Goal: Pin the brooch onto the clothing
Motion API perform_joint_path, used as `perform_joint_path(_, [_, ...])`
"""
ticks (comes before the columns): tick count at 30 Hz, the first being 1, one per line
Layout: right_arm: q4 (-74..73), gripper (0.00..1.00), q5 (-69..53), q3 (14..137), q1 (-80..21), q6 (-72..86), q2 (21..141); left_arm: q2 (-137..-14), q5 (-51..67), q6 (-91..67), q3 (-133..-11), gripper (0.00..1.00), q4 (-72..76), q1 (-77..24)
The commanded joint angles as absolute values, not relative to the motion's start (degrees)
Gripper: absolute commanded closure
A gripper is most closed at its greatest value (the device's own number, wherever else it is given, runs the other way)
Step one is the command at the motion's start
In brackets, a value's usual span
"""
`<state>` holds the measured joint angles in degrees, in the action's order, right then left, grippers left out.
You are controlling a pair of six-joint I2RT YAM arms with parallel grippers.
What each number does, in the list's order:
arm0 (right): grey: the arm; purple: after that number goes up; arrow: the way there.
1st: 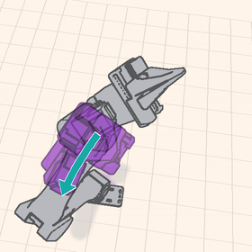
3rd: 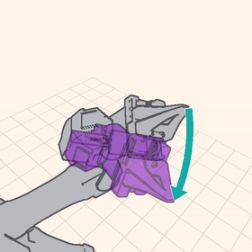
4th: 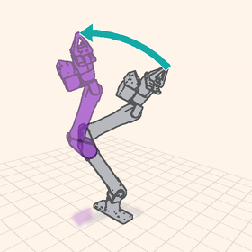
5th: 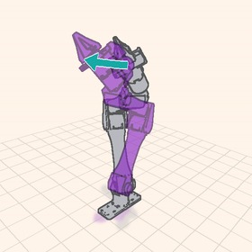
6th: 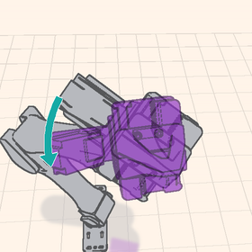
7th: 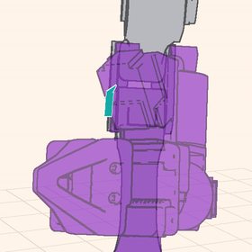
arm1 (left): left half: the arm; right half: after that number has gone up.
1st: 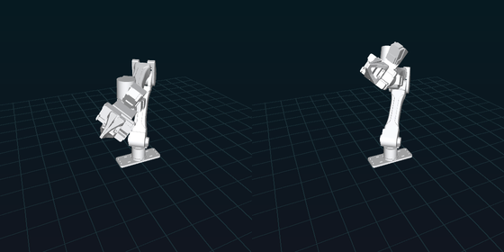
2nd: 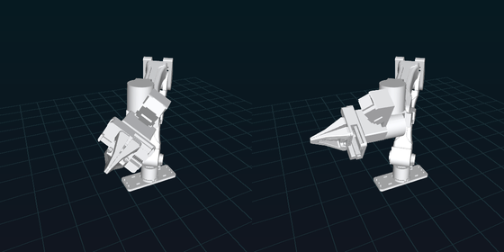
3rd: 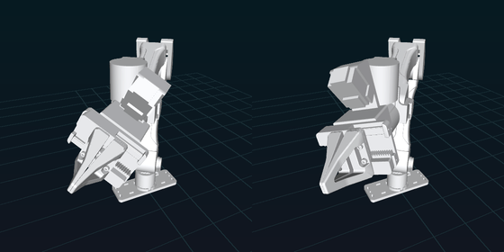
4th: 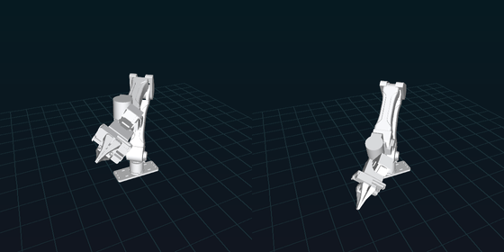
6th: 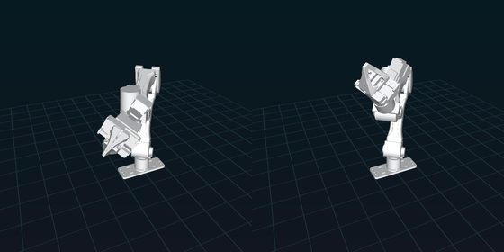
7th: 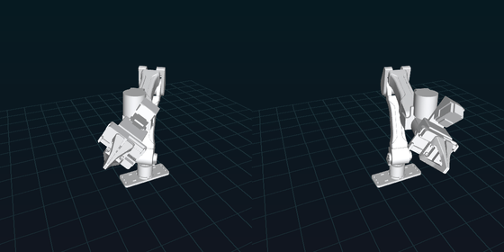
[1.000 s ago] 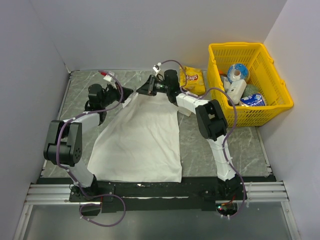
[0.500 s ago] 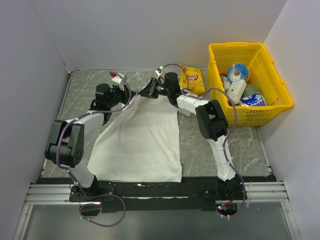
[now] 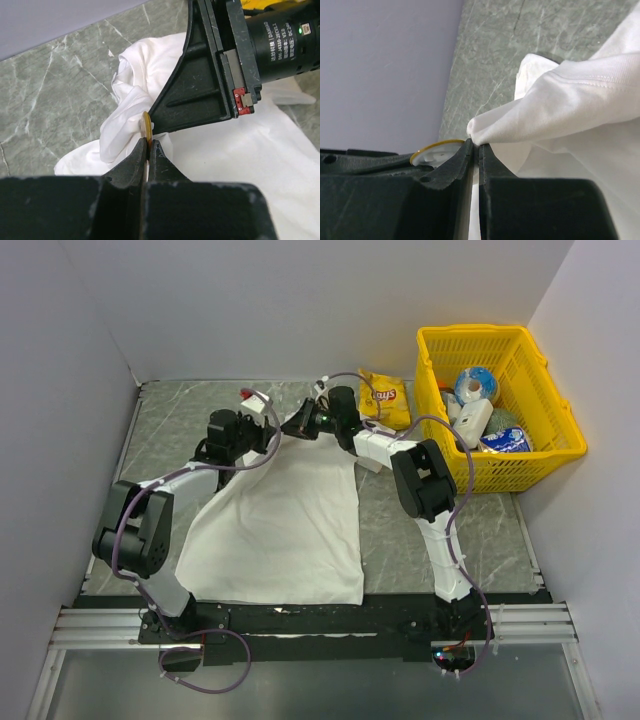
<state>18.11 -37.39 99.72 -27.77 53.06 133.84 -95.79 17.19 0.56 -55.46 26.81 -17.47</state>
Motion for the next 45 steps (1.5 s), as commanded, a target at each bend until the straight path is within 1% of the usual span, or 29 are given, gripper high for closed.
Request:
perform_joint_path(1, [21.71,0.99,-37.53,100.63,-29.88,56.07,127.97,-95.18,17.32,4.22,-57.57,0.99,21.98,-21.97])
perform_joint_path(13, [23.03,1.00,-38.50,100.02,-29.79,61.08,128.23,-97.12,8.53,7.82,-57.57,0.99,19.60,-25.75])
perform_joint_path(17, [24.52,1.00,-38.85,99.58,-29.80,62.05,128.32,-96.94,9.22,7.82,-56.69,0.99,20.48,-25.84])
perform_joint_path(24, [28.20,0.99,-40.51,98.62,-29.53,62.66,128.50,-95.63,15.11,4.40,-55.20,0.99,23.82,-25.49])
perform_joint_path(25, [28.13,0.95,-40.95,98.61,-29.53,62.58,128.32,-95.71,15.47,4.31,-55.54,0.99,23.56,-25.40])
perform_joint_path(26, [28.13,0.85,-41.22,98.53,-29.36,62.40,128.23,-95.97,15.56,4.31,-55.63,0.99,23.29,-25.31])
perform_joint_path(28, [27.69,0.75,-41.31,97.74,-29.27,61.26,127.36,-96.15,15.38,3.96,-55.72,0.99,22.94,-25.14])
perform_joint_path(29, [27.34,0.65,-41.22,97.30,-29.27,60.82,126.74,-96.07,15.73,3.87,-55.64,0.99,23.03,-24.79])
perform_joint_path(31, [25.68,0.57,-40.96,96.51,-28.83,58.89,125.17,-95.89,15.73,3.25,-55.02,0.99,23.73,-24.35])
perform_joint_path(32, [25.32,0.50,-40.70,96.16,-28.65,58.36,124.55,-95.63,15.56,3.16,-54.85,0.99,23.73,-23.82])
perform_joint_path(34, [23.83,0.43,-40.34,95.19,-28.13,56.43,122.79,-95.54,15.73,3.08,-54.58,0.99,23.64,-23.29])
perform_joint_path(35, [22.60,0.37,-40.08,94.75,-27.86,55.82,122.09,-95.36,15.82,3.08,-54.49,0.99,23.64,-22.68])
perform_joint_path(41, [20.66,0.23,-38.23,91.76,-26.37,51.86,117.43,-94.48,19.15,1.85,-53.18,0.99,26.01,-20.05])
perform_joint_path(45, [18.91,0.18,-38.41,92.19,-26.02,47.83,115.75,-94.22,21.61,0.97,-53.00,0.99,27.15,-18.64])
